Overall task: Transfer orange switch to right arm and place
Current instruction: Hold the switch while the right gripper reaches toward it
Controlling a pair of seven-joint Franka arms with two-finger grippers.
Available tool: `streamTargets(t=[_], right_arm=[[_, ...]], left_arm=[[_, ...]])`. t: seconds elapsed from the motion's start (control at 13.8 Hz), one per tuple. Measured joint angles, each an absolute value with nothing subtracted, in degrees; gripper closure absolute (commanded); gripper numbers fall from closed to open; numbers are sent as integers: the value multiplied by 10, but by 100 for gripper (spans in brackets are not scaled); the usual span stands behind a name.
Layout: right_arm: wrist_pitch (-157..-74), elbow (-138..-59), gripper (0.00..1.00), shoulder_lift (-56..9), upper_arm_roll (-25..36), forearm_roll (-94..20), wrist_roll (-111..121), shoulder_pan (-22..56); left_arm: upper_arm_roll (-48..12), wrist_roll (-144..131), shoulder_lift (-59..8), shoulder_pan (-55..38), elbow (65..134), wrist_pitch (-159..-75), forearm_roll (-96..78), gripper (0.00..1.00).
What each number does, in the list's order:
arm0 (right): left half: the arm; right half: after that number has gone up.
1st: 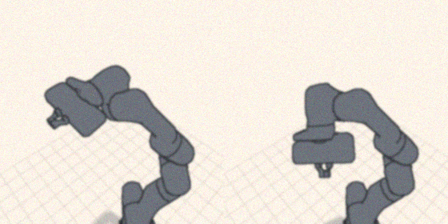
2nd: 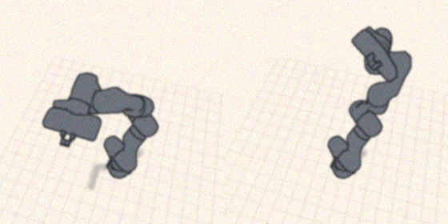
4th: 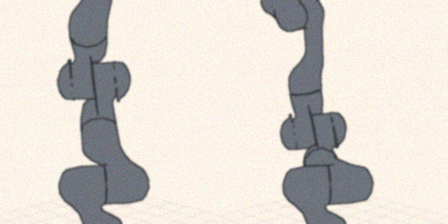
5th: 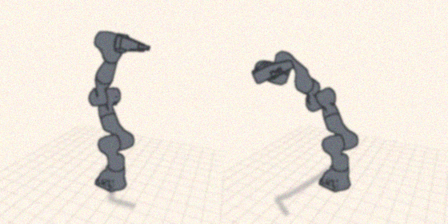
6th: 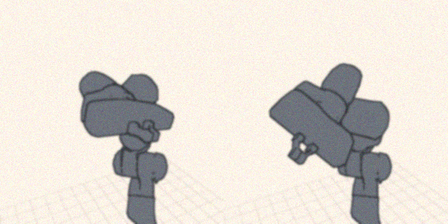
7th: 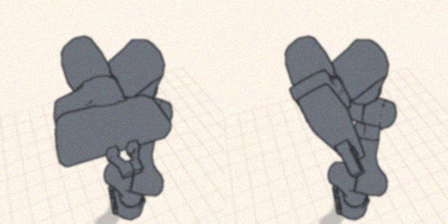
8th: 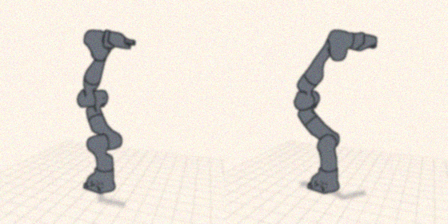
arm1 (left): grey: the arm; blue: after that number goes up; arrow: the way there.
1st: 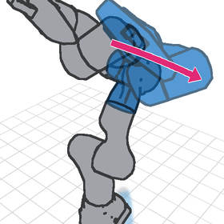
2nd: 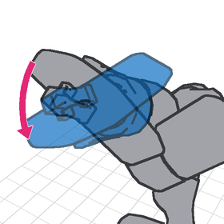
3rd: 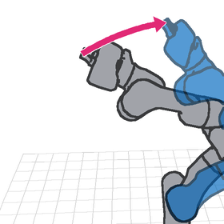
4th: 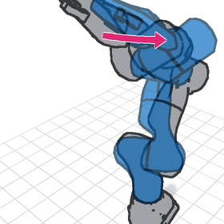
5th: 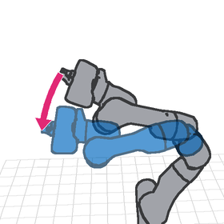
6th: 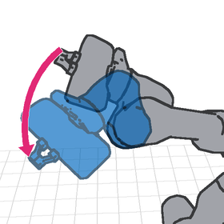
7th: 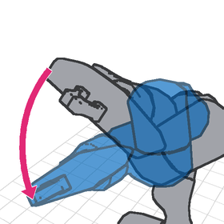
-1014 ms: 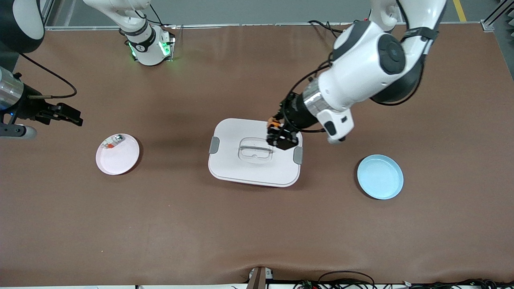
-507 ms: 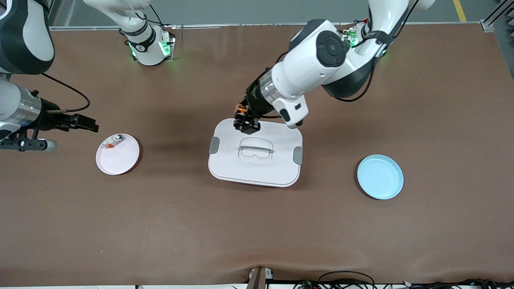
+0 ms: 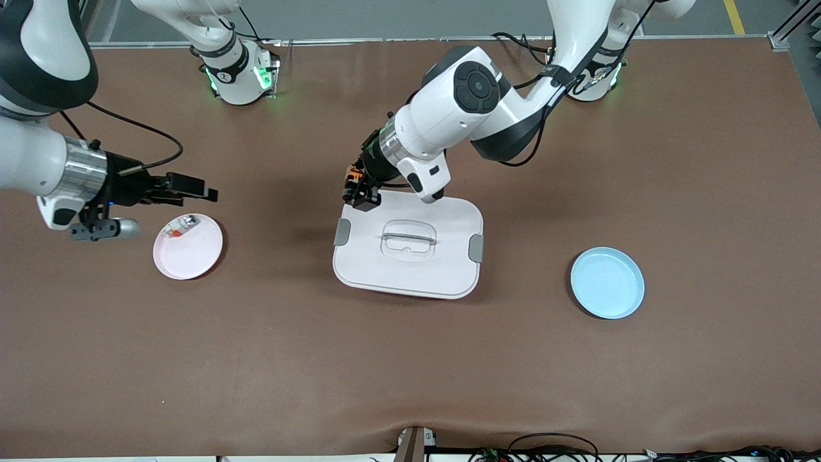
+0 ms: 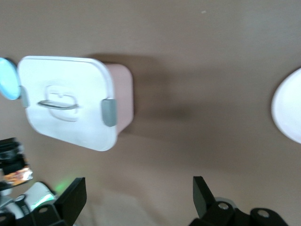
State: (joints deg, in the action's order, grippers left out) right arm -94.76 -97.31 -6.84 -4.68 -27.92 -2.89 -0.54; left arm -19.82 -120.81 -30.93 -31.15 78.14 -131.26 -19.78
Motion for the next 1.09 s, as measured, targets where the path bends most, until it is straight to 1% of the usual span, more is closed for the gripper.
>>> streamTargets(t=[0.29,0.51,0.87,1.09], right_arm=[[-989,-1015,0,-70,-46,-372,-29,-3],[-1031,-1054,0,-69,-47,-426,-28,15],[-1141,-1107,0,-60,-49,-493,-27,99],[-1172,-1118,0,-57,-50,-515,-9,134]], left_arm=[[-195,-1208,-310,-312,780,-1314,-198,76],[-195,-1208,-311,-312,780,-1315,-197,76],[-194,-1208,-316,-312,780,-1324,-197,76],[-194,-1208,-317,-312,780,-1324,-193,76]])
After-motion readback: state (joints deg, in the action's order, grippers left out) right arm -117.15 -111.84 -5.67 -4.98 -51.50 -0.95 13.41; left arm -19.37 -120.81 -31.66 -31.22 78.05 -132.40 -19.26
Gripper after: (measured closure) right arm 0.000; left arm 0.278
